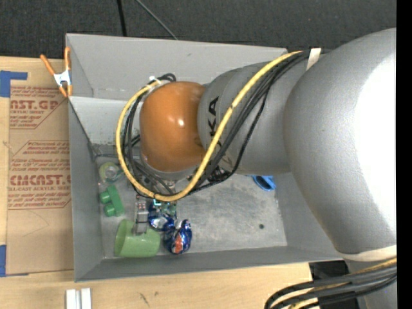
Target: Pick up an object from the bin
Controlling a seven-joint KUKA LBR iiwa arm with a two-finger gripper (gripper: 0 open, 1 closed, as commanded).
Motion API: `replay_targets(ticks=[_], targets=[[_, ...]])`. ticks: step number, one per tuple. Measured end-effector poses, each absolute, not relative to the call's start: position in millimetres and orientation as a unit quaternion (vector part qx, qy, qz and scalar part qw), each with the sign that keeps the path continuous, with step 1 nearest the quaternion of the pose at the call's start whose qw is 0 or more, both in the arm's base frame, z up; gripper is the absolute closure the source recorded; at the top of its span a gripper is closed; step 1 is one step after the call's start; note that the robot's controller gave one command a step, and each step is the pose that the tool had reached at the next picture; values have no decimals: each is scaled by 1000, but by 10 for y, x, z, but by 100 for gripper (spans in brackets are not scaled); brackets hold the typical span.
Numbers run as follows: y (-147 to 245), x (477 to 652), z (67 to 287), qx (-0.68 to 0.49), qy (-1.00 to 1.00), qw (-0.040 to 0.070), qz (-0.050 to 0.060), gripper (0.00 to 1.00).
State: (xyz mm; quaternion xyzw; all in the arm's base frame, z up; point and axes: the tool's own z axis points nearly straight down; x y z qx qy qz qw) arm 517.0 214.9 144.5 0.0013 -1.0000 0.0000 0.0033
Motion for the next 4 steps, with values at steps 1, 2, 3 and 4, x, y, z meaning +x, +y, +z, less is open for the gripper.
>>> replay_targets(ticks=[1,2,3,4], targets=[[1830,4979,864,31,-1000,-3,0,0],[2160,4861,768,96,-995,5,12,0],[2147,4827,767,95,-995,13,13,100],[2035,5301,2517,92,-996,-6,-1,100]])
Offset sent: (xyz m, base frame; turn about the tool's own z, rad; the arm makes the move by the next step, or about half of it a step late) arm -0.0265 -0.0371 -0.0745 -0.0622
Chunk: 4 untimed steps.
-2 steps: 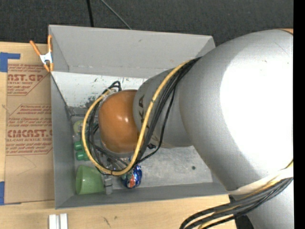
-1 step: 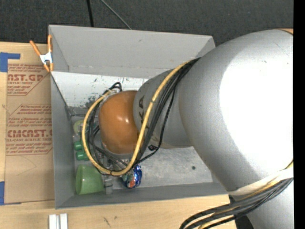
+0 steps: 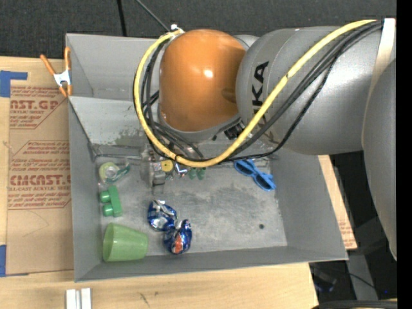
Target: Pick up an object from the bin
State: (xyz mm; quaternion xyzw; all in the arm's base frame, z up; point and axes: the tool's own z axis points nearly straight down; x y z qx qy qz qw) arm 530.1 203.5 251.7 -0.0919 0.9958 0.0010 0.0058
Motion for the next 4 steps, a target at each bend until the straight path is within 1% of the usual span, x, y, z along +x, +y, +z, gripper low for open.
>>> replay_targets(ticks=[1,2,3,4], targets=[[2038,5279,2471,-93,996,1,0,0],[1084,5196,1634,-88,996,-3,-2,0],[1429,4917,695,-24,1000,-2,2,0],[1406,4930,714,-24,1000,0,1,100]])
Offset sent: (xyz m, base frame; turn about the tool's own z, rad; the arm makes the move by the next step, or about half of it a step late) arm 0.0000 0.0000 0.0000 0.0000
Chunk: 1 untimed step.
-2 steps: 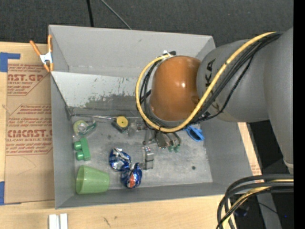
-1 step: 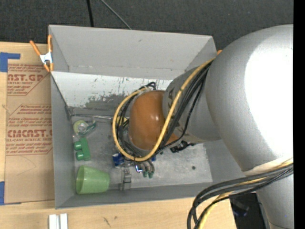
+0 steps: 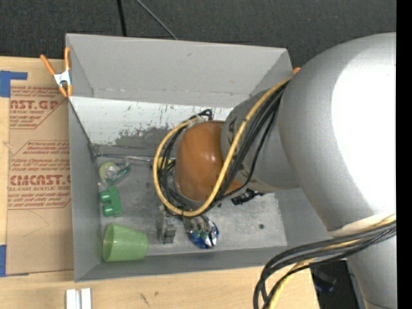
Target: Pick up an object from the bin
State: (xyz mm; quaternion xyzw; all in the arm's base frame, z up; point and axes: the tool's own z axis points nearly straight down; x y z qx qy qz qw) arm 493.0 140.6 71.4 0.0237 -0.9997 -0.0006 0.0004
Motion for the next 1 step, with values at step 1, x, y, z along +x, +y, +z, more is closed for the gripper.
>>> replay_targets(ticks=[1], targets=[[1405,4930,714,24,-1000,0,-1,0]])
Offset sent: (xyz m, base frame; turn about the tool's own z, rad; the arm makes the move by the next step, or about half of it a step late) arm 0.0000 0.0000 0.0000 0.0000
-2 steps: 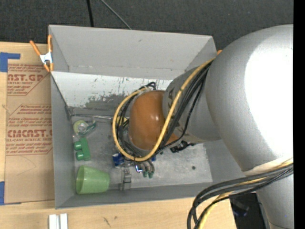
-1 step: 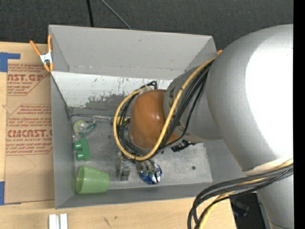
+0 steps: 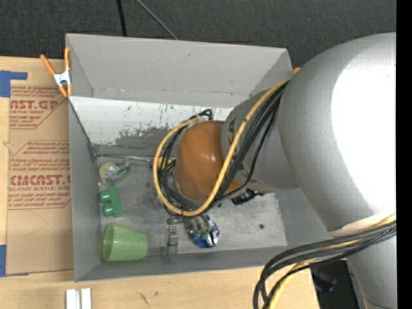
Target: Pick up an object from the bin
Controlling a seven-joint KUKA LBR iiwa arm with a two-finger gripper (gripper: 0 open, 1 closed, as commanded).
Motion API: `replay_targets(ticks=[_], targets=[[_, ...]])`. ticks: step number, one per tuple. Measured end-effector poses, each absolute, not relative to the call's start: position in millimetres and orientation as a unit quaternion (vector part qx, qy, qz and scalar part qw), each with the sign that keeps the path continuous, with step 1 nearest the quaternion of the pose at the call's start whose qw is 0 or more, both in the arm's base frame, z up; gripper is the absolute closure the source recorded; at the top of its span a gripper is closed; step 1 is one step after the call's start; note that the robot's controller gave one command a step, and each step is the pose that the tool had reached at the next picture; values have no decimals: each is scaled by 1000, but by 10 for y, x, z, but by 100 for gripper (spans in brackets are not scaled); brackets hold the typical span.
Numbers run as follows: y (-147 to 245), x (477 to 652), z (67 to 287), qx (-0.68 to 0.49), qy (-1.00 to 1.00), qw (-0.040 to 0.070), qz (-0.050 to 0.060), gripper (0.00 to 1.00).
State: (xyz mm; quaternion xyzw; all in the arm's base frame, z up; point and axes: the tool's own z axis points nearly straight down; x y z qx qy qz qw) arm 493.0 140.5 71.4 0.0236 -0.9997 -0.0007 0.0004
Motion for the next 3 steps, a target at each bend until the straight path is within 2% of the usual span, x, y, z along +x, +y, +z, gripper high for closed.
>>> replay_targets(ticks=[1,2,3], targets=[[2313,4851,882,85,-996,-1,-1,0],[2278,4852,871,82,-997,0,0,100],[2098,5083,2162,85,-996,-5,-1,100]])
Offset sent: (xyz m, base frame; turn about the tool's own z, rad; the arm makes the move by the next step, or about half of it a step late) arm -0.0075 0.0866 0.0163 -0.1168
